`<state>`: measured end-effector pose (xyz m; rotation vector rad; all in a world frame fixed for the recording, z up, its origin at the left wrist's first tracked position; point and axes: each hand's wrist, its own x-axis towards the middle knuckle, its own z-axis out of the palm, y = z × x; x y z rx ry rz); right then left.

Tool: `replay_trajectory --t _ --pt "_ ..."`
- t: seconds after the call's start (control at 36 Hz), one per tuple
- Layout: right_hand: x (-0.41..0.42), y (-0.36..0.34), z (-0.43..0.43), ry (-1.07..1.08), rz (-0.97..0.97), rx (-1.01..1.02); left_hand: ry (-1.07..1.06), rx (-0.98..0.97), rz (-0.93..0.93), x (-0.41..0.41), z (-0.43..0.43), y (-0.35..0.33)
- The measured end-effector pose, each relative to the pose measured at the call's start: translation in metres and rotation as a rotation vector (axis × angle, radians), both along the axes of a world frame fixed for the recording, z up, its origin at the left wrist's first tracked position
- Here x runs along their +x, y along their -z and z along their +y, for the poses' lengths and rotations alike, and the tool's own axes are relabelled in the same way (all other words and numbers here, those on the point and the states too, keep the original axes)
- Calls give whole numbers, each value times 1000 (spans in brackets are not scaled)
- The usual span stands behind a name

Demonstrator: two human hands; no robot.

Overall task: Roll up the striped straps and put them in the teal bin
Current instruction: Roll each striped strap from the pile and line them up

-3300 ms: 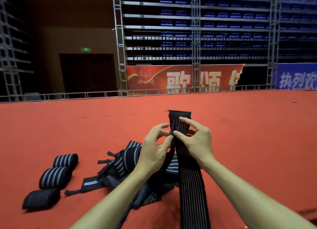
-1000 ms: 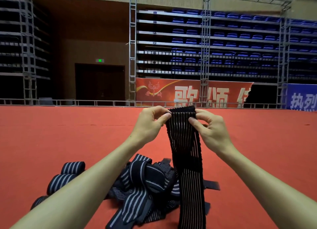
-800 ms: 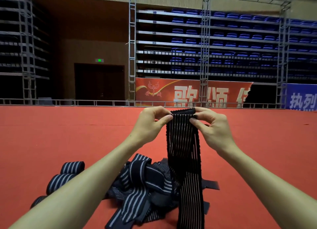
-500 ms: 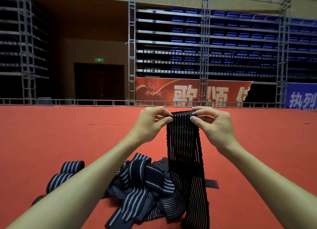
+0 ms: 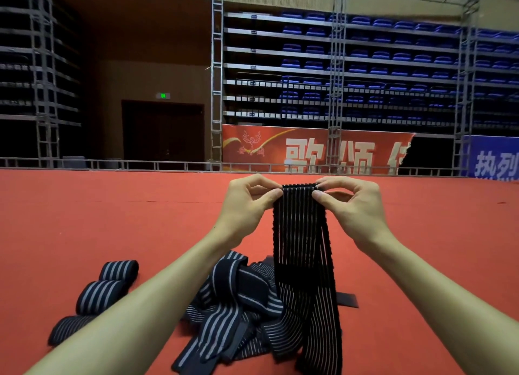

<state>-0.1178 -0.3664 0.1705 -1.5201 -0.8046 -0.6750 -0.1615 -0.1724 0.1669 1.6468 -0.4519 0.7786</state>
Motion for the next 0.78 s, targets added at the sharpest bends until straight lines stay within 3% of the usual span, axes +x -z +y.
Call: replay_trajectory --t 0.78 --pt "-8 2 5 -44 48 76 32 -161 53 -6 -1 0"
